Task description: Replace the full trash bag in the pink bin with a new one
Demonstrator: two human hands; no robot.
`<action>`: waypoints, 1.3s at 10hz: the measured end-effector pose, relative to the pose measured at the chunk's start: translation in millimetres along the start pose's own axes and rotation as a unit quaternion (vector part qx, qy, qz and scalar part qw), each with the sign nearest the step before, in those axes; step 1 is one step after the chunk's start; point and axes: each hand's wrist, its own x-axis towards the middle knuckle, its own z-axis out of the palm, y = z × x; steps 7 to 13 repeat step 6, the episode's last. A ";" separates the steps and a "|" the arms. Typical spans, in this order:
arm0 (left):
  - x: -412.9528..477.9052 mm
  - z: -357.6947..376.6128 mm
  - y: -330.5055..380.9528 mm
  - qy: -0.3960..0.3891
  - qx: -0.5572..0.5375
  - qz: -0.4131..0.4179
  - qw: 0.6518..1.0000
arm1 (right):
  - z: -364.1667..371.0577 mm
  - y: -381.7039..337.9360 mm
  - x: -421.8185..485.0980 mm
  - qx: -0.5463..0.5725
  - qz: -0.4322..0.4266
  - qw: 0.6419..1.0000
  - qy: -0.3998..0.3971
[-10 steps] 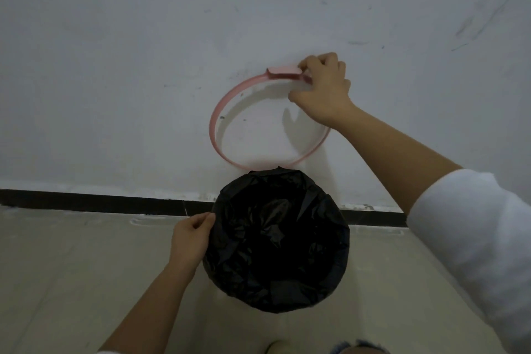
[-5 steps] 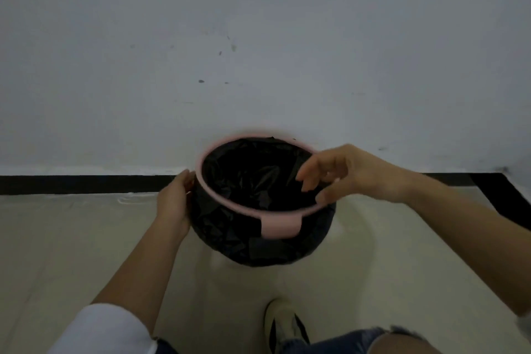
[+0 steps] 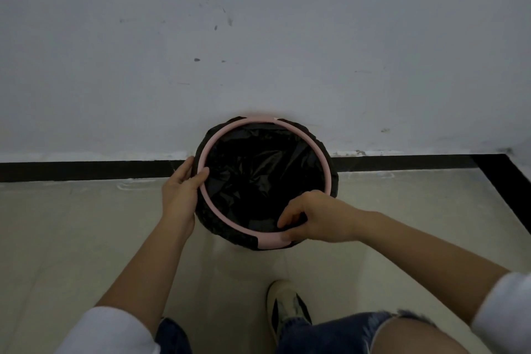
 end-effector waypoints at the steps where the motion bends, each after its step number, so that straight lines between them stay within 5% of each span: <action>1: 4.3 1.5 0.9 0.004 -0.009 0.001 1.000 | 0.6 -4.1 5.4 -0.040 -0.018 0.999 -0.013; 3: 9.0 9.6 -3.7 0.043 0.061 0.057 0.996 | -0.8 -3.4 14.7 -0.050 -0.021 0.998 -0.012; 5: 2.3 20.7 -13.2 0.094 0.266 0.160 0.946 | -2.2 3.2 15.5 0.095 0.039 0.994 0.037; 6: 2.8 23.6 -15.4 0.108 0.285 0.168 0.937 | -11.8 5.2 15.2 0.208 0.070 0.967 0.126; 13: 2.8 23.6 -15.4 0.108 0.285 0.168 0.937 | -11.8 5.2 15.2 0.208 0.070 0.967 0.126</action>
